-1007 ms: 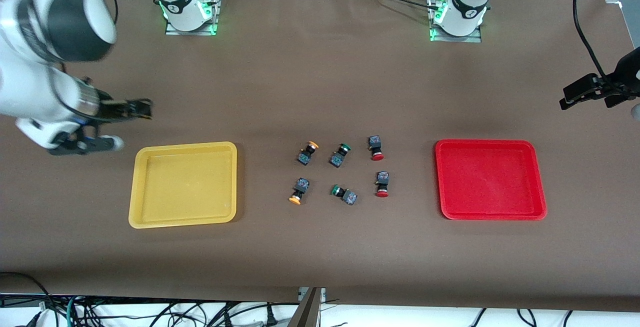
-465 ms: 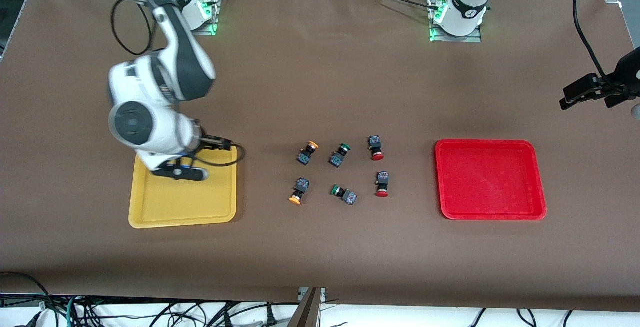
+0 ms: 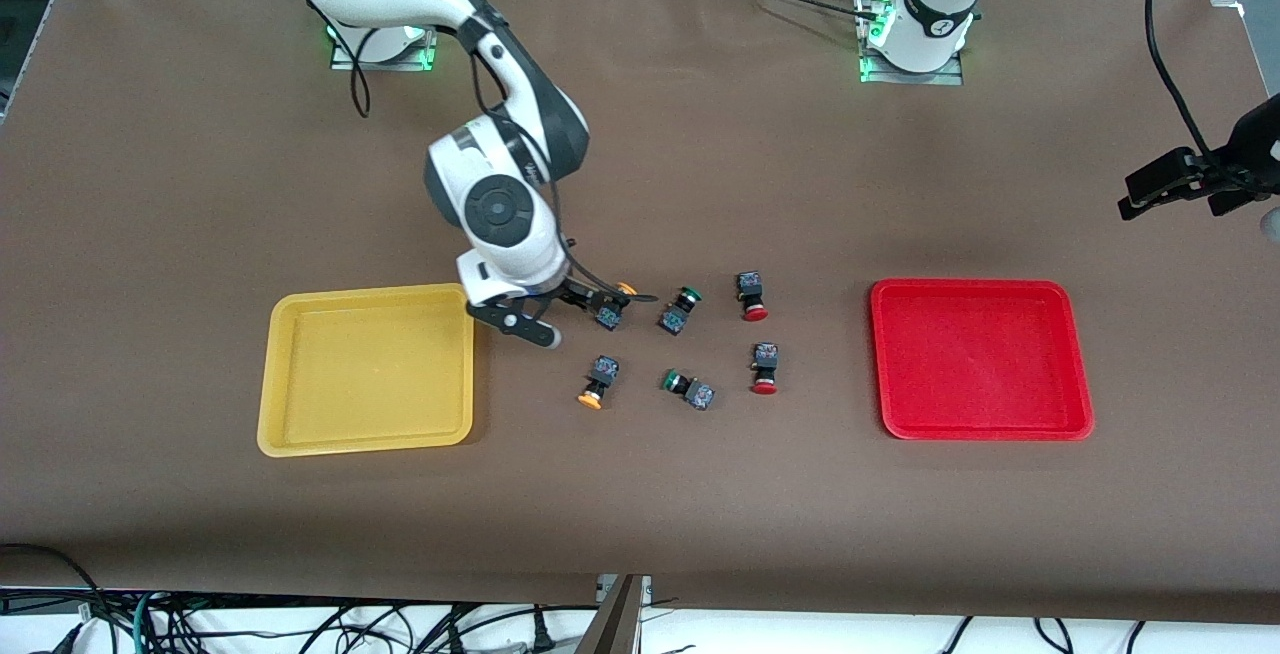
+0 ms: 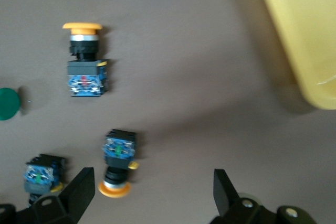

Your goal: Place red and yellow buttons in trays

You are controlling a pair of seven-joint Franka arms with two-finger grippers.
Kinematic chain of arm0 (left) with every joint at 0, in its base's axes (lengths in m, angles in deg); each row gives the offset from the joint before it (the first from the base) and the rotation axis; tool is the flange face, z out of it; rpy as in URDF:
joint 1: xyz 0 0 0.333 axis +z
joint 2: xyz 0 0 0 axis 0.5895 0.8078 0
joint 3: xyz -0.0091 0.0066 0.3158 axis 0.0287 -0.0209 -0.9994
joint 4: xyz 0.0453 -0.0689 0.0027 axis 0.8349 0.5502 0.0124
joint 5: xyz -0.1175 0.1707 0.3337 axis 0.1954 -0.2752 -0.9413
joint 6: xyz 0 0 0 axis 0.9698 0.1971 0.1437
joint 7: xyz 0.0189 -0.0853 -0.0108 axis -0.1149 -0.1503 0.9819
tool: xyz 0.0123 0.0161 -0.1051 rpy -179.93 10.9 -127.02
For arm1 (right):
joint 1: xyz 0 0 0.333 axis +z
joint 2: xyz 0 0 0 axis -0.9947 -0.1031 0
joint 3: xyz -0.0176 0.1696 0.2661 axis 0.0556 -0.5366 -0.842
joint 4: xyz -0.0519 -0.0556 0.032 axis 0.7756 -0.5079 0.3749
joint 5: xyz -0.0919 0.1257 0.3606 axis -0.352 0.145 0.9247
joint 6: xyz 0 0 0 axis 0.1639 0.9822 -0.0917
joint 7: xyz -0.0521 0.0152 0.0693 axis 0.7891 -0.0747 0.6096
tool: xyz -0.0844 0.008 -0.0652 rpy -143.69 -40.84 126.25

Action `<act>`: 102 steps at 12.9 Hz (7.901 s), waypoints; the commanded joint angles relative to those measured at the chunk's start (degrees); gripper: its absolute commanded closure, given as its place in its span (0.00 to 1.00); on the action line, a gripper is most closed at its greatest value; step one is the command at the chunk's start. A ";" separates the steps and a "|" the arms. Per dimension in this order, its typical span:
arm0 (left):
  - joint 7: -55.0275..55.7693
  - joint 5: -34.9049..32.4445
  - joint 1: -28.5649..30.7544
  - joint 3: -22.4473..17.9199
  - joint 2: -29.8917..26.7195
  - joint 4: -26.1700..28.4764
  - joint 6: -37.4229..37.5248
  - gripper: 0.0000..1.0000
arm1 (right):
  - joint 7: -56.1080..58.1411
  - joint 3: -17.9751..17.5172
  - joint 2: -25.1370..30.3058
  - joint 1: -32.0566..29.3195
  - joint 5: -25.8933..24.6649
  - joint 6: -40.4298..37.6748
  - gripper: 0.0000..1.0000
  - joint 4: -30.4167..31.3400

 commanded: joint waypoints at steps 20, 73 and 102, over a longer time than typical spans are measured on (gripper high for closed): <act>16.03 2.92 -21.47 1.23 28.78 3.12 -27.01 0.00 | 20.84 1.31 3.28 -6.94 0.10 -10.75 1.00 -1.42; 40.86 -8.50 -15.69 19.33 33.10 20.35 -46.04 1.00 | 17.33 4.48 -7.27 -4.48 -0.61 1.56 1.00 -11.27; -7.84 -21.26 19.29 29.42 17.46 9.67 -13.05 0.00 | 66.50 18.35 12.23 -18.65 1.68 -44.15 0.00 -8.45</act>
